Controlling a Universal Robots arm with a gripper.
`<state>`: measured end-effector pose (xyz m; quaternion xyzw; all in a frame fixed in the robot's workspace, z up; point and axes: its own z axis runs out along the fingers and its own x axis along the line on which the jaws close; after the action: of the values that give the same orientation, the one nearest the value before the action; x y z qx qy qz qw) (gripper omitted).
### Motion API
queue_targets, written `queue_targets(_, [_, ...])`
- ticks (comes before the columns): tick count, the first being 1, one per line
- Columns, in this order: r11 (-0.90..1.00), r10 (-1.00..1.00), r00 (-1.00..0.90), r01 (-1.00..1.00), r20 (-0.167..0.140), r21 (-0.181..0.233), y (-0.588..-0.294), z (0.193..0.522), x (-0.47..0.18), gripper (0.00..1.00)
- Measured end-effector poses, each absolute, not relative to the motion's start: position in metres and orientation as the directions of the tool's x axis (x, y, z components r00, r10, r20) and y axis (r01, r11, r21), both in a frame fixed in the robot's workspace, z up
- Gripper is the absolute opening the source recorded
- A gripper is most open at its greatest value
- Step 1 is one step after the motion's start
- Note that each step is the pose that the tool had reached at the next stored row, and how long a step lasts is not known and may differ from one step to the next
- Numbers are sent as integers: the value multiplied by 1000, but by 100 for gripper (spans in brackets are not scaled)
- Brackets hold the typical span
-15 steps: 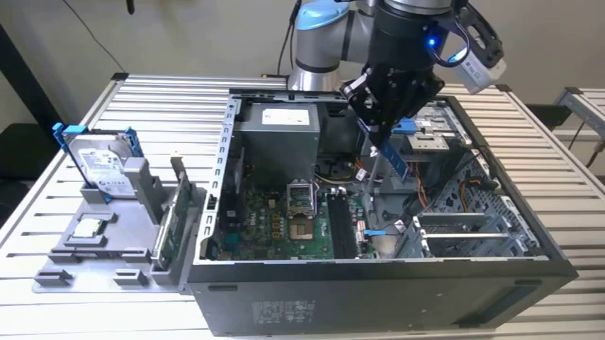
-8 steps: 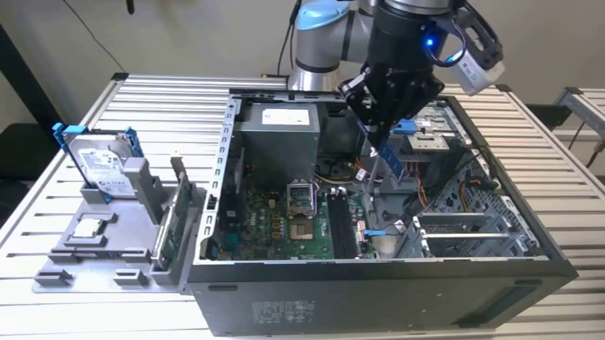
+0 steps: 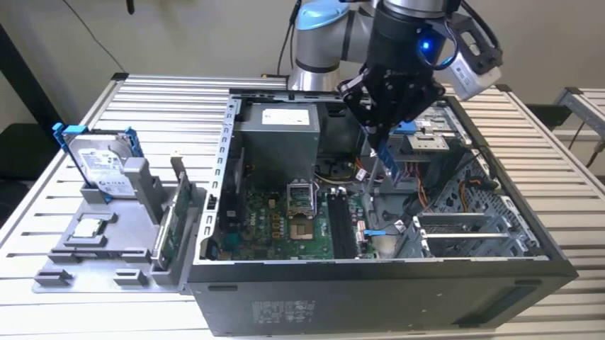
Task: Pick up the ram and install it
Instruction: 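Insert the ram into the slot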
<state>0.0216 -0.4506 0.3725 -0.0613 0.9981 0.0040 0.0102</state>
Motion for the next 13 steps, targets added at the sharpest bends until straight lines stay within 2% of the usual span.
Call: queue_targets(13, [998,-60,-998,-60,-21,6,-451,368,22,15])
